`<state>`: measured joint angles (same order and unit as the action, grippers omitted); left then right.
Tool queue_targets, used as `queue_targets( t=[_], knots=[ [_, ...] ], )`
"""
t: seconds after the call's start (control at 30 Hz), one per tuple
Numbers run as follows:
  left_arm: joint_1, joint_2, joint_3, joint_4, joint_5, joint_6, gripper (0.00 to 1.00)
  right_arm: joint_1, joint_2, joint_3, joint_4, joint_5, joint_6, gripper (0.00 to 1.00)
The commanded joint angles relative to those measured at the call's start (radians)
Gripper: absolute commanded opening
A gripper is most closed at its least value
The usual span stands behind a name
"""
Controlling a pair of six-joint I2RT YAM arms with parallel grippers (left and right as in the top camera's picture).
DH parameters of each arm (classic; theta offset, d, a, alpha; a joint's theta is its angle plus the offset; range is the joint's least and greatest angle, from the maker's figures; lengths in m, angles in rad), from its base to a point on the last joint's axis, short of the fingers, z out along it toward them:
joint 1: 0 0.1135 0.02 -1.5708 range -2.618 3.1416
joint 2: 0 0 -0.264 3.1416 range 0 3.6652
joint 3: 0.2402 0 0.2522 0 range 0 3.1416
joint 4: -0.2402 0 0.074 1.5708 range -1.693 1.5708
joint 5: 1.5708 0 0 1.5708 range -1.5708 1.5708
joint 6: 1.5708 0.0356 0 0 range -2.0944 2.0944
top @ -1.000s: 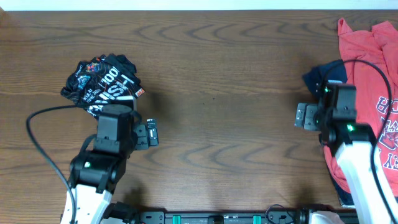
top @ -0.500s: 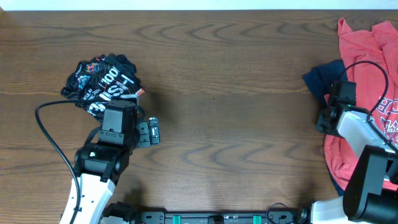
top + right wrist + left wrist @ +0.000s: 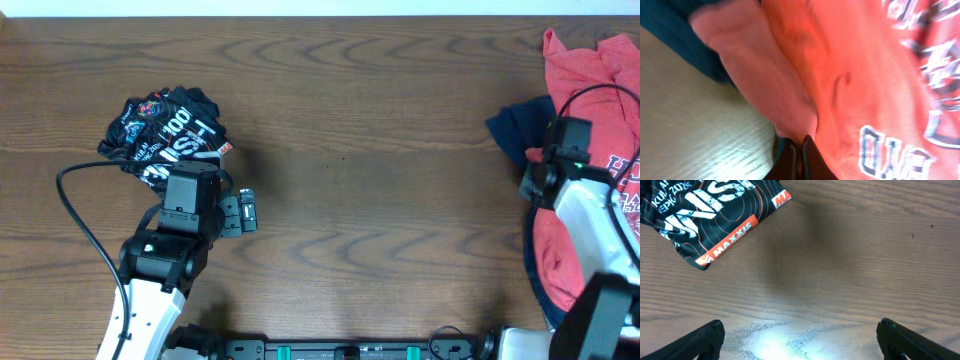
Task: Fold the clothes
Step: 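Reach the right gripper to the orange t-shirt and grasp its edge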
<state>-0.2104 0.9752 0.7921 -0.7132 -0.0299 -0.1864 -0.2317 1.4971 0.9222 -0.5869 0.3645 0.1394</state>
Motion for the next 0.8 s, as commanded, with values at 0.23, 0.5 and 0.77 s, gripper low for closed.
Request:
queue_targets(
  t=[0.23,0.5,0.77],
  knots=[
    [0.002,0.002,0.019,0.0,-0.001,-0.01,0.98,-0.01,-0.037,0.022,-0.064,-0.036,0.002,0.01],
    [0.002,0.002,0.019,0.0,-0.001,-0.01,0.98,-0.009,-0.027,0.026,-0.04,-0.238,-0.062,0.01],
    [0.002,0.002,0.018,0.0,-0.001,-0.01,0.98,0.116,-0.132,0.238,-0.084,-0.934,-0.279,0.01]
  ],
)
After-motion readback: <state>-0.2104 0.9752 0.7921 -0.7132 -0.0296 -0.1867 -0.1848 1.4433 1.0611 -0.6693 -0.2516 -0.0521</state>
